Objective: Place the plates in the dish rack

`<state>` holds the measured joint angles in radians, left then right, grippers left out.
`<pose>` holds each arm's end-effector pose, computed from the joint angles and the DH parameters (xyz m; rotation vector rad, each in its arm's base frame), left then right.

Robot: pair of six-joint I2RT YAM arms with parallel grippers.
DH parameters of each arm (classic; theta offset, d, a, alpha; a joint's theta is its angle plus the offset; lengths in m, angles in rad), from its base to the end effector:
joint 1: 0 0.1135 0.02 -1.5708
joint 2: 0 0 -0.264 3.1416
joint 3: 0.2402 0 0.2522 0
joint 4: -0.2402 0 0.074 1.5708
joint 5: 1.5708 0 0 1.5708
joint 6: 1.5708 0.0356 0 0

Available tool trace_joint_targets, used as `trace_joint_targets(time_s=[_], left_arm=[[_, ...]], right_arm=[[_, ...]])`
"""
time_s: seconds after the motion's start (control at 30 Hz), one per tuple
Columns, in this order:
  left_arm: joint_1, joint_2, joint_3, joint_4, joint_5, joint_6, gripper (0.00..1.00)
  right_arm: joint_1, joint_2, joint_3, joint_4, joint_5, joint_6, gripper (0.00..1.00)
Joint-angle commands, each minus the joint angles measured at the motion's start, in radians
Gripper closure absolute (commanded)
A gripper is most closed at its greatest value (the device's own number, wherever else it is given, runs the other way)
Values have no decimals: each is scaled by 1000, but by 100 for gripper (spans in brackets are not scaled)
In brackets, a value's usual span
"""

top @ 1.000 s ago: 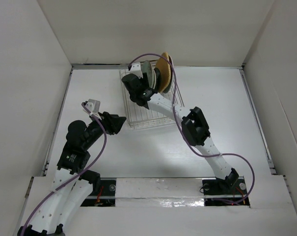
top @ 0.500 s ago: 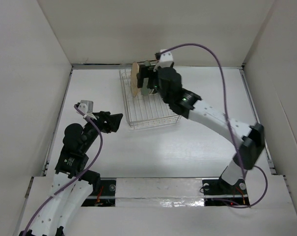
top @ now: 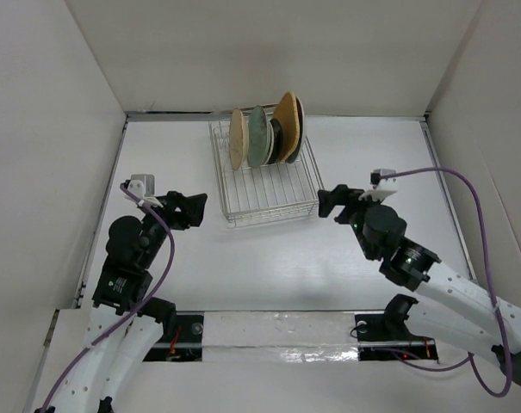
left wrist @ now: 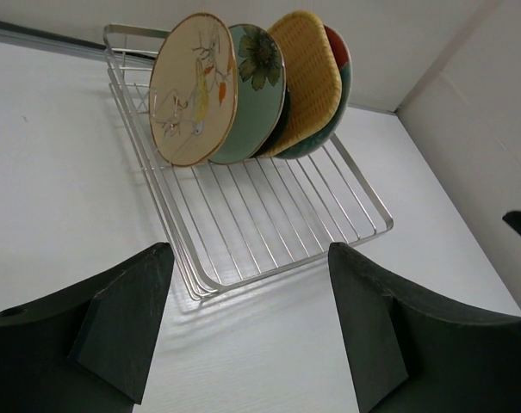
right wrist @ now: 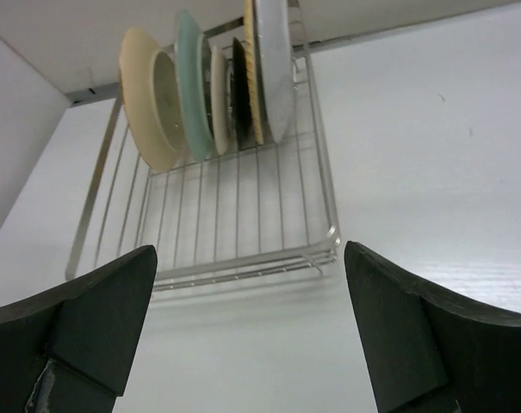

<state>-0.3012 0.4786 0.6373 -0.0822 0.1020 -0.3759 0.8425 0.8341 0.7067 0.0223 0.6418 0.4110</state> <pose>0.1204 -0.0412 0.3414 0.0270 1.5259 -0.6197 0.1458 0.1315 0.3267 0.1252 1.6667 0.4142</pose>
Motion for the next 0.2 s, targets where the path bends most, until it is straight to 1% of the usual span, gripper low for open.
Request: trace_joint_targets(time_s=[0.0,0.03,0.17], left_arm=[[4,-18,61,12,-38,6,31],[4,-20,58,15,-27,3,31],[4,-18,53,12,-15,-4,30]], right_arm=[[-16,-113,-56,-71,56,69,5],[-26,-150,-67,-85,52,69,5],[-48,-185,-81,-128,36,69,5]])
